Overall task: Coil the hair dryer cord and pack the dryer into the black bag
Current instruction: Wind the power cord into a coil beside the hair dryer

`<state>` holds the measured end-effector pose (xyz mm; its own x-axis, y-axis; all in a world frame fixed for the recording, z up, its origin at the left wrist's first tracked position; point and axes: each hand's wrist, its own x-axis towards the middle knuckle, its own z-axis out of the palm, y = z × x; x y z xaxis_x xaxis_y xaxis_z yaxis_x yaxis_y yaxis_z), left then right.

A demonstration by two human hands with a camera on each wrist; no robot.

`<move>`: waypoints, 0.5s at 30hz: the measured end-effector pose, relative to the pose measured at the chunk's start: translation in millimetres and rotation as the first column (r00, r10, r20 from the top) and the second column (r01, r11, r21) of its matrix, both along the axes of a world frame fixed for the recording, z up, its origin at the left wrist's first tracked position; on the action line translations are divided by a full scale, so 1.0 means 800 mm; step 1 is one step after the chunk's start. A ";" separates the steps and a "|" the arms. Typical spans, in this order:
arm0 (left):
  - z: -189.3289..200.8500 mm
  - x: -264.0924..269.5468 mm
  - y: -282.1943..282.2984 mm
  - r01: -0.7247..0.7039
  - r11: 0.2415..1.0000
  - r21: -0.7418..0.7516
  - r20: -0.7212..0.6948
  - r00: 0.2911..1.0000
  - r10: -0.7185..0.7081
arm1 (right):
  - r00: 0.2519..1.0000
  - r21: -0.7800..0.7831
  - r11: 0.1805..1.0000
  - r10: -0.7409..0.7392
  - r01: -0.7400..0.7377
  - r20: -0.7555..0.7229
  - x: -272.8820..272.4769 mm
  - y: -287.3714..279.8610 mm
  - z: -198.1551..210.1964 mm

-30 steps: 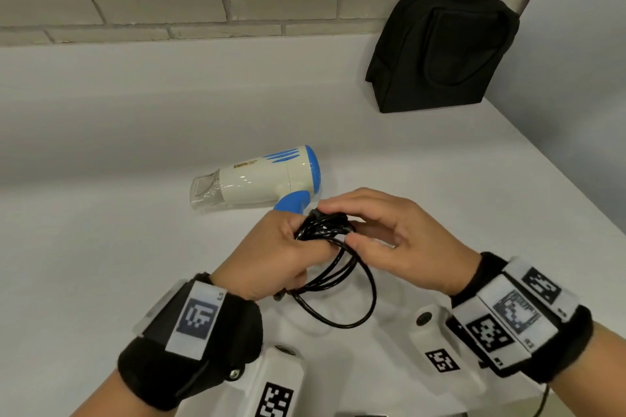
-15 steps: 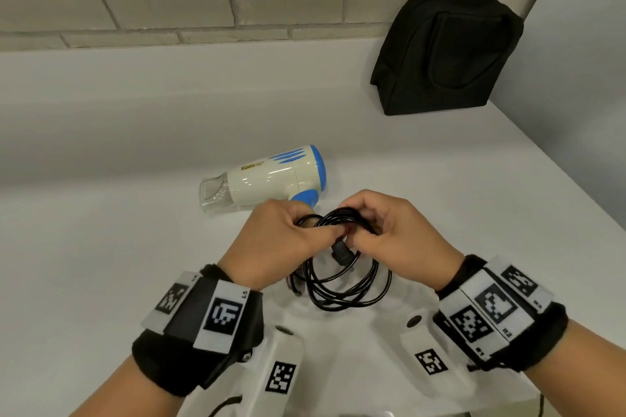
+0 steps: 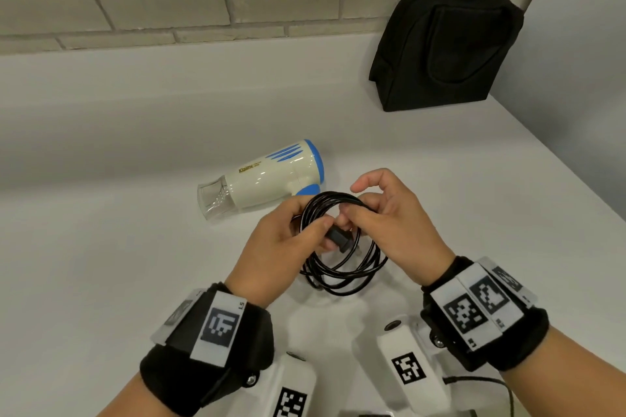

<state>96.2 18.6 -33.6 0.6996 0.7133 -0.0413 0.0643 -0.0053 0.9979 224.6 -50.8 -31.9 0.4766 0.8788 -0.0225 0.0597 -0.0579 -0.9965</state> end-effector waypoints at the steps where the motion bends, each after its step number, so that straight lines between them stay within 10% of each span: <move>1: -0.003 0.001 0.000 -0.041 0.999 0.013 0.011 0.999 0.041 | 0.999 0.004 1.000 -0.017 0.017 0.034 0.000 0.001 0.001; 5: -0.010 0.004 -0.007 -0.163 0.985 0.065 0.047 0.986 0.160 | 0.944 -0.105 0.994 -0.002 0.038 0.330 0.001 0.002 0.001; 11: -0.011 0.001 -0.014 -0.193 0.972 0.134 0.051 0.981 0.188 | 0.976 -0.302 0.946 0.165 -0.117 0.140 -0.005 -0.005 -0.007; 15: -0.003 0.001 -0.011 -0.148 0.980 0.136 0.036 0.989 0.144 | 0.947 -0.191 0.981 0.044 0.018 0.317 -0.008 -0.005 -0.007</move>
